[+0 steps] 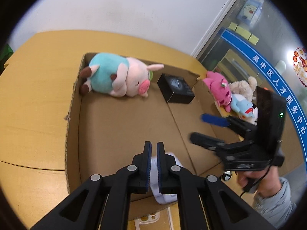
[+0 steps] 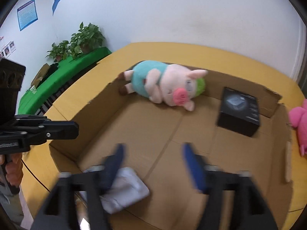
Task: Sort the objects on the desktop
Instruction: 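Carry the white phone stand into the cardboard box and lower it, then open the left gripper to release the phone stand and lift away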
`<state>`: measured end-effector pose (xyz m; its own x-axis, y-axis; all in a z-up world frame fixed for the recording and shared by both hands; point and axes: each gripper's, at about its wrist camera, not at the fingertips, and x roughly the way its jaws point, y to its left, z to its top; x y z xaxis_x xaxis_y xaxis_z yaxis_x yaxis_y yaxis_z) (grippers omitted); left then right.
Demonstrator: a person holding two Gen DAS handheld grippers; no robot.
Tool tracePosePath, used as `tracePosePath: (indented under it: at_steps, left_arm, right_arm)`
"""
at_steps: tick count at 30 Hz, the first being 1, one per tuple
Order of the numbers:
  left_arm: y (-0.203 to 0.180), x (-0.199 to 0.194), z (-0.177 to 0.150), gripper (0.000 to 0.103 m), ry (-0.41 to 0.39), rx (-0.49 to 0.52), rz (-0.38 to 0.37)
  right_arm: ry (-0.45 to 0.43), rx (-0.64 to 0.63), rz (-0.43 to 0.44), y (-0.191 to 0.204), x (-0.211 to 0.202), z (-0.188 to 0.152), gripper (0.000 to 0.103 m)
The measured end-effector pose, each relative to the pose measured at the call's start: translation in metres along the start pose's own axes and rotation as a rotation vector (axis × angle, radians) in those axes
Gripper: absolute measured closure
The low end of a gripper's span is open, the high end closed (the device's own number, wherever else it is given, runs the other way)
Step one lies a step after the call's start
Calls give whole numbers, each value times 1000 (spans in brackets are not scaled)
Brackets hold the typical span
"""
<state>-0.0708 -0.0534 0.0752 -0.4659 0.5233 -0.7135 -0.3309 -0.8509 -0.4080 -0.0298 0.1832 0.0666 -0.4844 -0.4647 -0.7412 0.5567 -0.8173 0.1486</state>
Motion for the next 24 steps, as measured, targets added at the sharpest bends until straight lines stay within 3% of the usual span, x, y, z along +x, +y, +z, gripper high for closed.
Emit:
tracePosePath:
  at_steps: [1,3,6,9,13,16,20,22,24]
  left_arm:
    - [1,3,1,91,13,-1,-8]
    - [0,13,2,69,60,7,-27]
    - [-3,32,6,55,146,11,-48]
    - [-4,58,11,54,252,31,-15]
    - [4,95,10,54,400,41,52]
    - [11,110,4,54,465,10,70]
    - [-2,119,-10,54,537,106,83]
    - [-6,120,-11,54,534,140,103]
    - [-5,121,-10,54,532,133,104]
  right_arm:
    - [10,7,10,-5,-4,-2,21]
    - [83,19,58,-12,-2,-7,17]
    - [200,7,121,-14,9,-15,17]
    - [317,43,210,-18,30,-20,17]
    - [404,13,186,-18,54,-15,17]
    - [465,-134,142,-5,68,-10,18]
    - [517,-341,55,9,84,-4,19]
    - [520,-385,65,12,93,2,23]
    - [511,-436,109,18,100,7,35]
